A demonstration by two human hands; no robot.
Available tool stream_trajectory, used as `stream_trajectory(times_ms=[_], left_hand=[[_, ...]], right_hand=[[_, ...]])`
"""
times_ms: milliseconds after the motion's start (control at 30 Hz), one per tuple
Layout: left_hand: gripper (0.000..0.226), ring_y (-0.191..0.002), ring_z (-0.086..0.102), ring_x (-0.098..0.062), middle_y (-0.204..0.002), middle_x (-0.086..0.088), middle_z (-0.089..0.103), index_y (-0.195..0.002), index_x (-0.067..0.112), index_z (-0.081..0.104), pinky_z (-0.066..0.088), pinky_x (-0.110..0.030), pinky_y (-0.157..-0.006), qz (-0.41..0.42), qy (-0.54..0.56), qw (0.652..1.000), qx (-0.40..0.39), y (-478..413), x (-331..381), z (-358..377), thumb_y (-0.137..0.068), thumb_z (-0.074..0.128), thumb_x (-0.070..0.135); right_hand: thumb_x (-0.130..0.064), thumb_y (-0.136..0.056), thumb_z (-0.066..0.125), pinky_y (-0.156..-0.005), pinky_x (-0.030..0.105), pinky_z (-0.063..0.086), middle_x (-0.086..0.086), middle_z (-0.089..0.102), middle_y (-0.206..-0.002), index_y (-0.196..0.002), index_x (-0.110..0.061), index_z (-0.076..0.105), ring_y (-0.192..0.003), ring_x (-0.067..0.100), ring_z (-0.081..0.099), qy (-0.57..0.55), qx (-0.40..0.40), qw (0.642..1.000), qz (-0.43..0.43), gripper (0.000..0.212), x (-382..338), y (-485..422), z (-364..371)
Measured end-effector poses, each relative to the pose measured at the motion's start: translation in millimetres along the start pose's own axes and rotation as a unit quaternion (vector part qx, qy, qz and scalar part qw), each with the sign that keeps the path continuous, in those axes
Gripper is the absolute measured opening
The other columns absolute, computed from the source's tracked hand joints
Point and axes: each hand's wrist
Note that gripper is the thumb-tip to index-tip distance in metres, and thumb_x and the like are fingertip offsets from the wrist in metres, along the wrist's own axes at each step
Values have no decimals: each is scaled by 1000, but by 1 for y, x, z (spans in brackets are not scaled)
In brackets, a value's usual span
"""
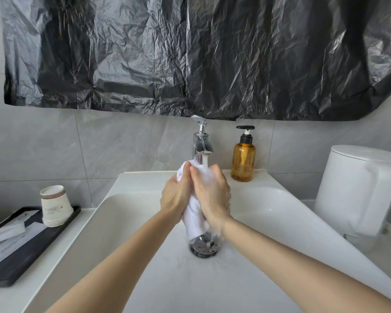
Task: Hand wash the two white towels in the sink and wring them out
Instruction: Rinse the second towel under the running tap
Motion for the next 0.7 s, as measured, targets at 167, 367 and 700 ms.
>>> stream_trajectory(times_ms=[167, 367, 700], left_hand=[[57, -100, 63, -28, -102, 0, 70, -101, 33, 68, 49, -45, -96, 37, -39, 997, 51, 8, 5, 4, -72, 41, 75], [41, -112, 54, -30, -115, 0, 64, -115, 42, 63, 40, -38, -97, 66, -114, 989, 60, 11, 6, 5, -94, 30, 55], [33, -96, 67, -30, -101, -11, 71, -92, 22, 64, 53, -44, -91, 13, 70, 997, 24, -10, -2, -9, -95, 47, 50]], right_hand=[[-46, -87, 60, -52, 22, 35, -2, 62, -78, -76, -19, 50, -76, 20, 58, -29, 3, 999, -19, 31, -2, -1, -14], [-34, -91, 45, -47, 24, 38, 2, 59, -75, -64, -24, 53, -75, 23, 54, -41, -25, 997, -54, 30, 9, -20, -19], [-55, -93, 52, -81, 35, 54, 3, 59, -126, -122, -32, 53, -106, 15, 60, -127, -264, 955, 57, 37, 14, -48, -44]])
Point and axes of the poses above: each hand's wrist, its own y-axis away from the middle knuckle, its own z-axis out of the palm, x = y × z
